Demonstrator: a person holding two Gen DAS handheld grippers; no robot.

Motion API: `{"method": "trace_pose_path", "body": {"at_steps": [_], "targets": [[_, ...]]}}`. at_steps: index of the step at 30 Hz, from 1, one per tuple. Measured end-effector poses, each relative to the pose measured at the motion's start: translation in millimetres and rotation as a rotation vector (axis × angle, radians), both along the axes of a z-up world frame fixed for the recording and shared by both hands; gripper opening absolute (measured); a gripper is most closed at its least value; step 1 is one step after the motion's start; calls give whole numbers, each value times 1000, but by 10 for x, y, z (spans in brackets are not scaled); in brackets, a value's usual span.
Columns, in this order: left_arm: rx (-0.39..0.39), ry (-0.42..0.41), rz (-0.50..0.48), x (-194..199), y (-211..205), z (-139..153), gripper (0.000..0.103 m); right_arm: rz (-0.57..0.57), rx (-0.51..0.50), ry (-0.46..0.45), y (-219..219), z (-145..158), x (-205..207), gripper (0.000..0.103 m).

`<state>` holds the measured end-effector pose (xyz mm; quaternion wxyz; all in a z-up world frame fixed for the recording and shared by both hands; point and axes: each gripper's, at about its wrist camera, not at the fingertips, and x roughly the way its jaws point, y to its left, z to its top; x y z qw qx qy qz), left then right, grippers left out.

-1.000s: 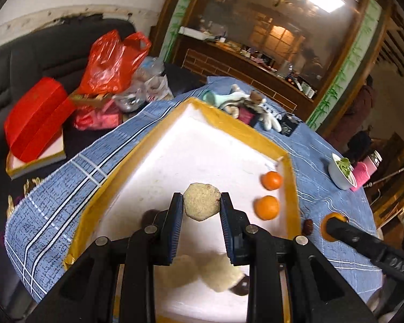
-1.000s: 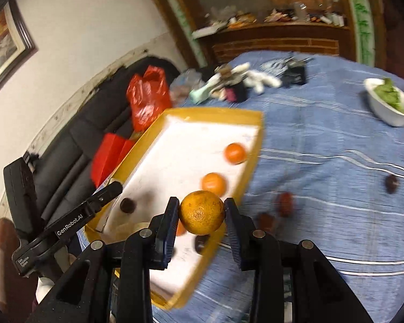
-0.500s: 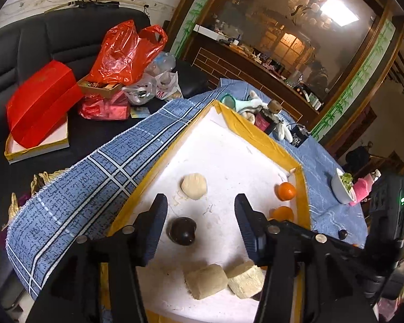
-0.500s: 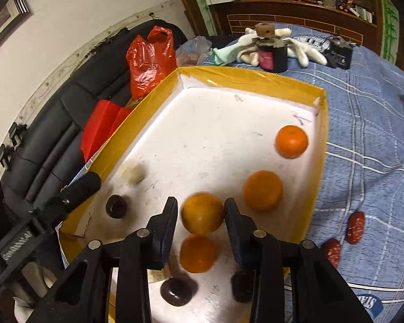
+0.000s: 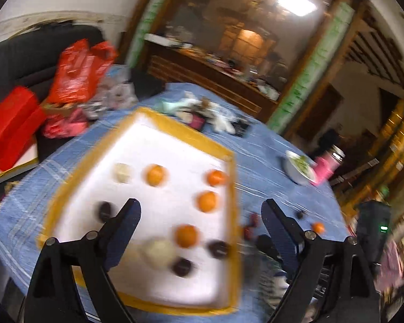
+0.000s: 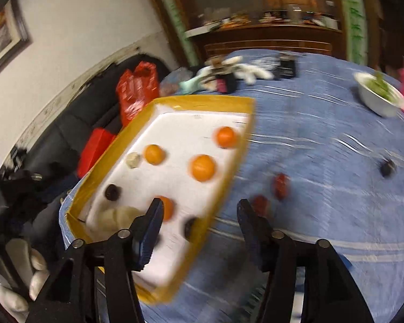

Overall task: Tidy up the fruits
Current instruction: 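Move both open tools back over the last plum and mandarin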

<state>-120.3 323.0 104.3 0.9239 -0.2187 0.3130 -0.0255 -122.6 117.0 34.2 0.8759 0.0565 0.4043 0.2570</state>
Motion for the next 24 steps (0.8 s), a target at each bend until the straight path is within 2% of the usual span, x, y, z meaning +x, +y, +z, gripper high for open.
{"method": "trace_pose_path", "body": {"at_steps": [5, 8, 11, 13, 15, 17, 19, 24], "targets": [[38, 26, -108, -9, -536, 43, 90, -135, 63, 15, -618, -59, -150, 64], [68, 24, -129, -44, -733, 108, 90, -206, 78, 0, -928, 57, -140, 64], [50, -13, -97, -130, -742, 232, 90, -253, 116, -84, -1242, 610, 5, 64], [7, -61, -75, -209, -716, 306, 90, -278, 127, -188, -1424, 1131, 25, 65], [-19, -63, -79, -217, -736, 323, 90, -288, 137, -263, -1540, 1439, -48, 83], [-28, -17, -110, -174, -827, 288, 90, -277, 160, -317, -1623, 1555, -193, 92], [-7, 14, -137, -140, -944, 253, 90, -281, 167, -328, -1677, 1427, -342, 93], [42, 92, -256, -140, -1416, 55, 90, -367, 106, -169, -1863, 564, -463, 93]]}}
